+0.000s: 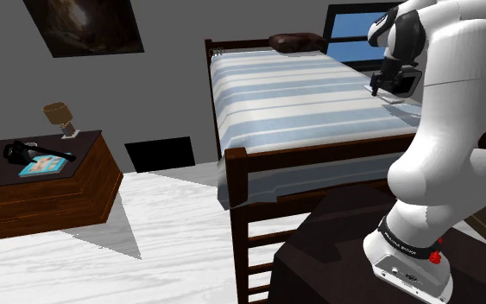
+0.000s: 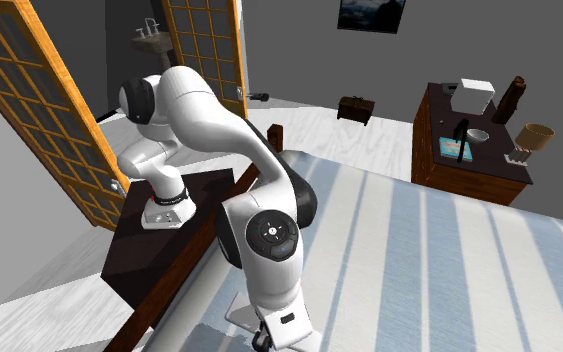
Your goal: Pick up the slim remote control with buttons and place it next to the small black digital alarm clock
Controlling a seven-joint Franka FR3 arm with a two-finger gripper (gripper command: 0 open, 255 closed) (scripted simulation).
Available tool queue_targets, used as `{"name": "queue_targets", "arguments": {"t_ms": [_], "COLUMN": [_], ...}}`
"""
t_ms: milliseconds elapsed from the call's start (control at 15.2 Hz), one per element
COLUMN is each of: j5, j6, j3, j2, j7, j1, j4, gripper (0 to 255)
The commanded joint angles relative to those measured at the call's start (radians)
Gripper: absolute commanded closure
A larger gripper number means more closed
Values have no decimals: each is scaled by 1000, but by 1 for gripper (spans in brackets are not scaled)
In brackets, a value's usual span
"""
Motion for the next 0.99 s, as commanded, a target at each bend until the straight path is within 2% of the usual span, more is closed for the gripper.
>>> {"name": "queue_targets", "arguments": {"t_ms": [0, 594, 924], "j5": [5, 33, 35], "j6": [24, 121, 127], "j3": [3, 20, 21], "j2": [7, 52, 55], "j7": [-3, -20, -22], "j1": [1, -5, -6], "j4": [-17, -75, -78], "gripper": [255, 255, 255]}}
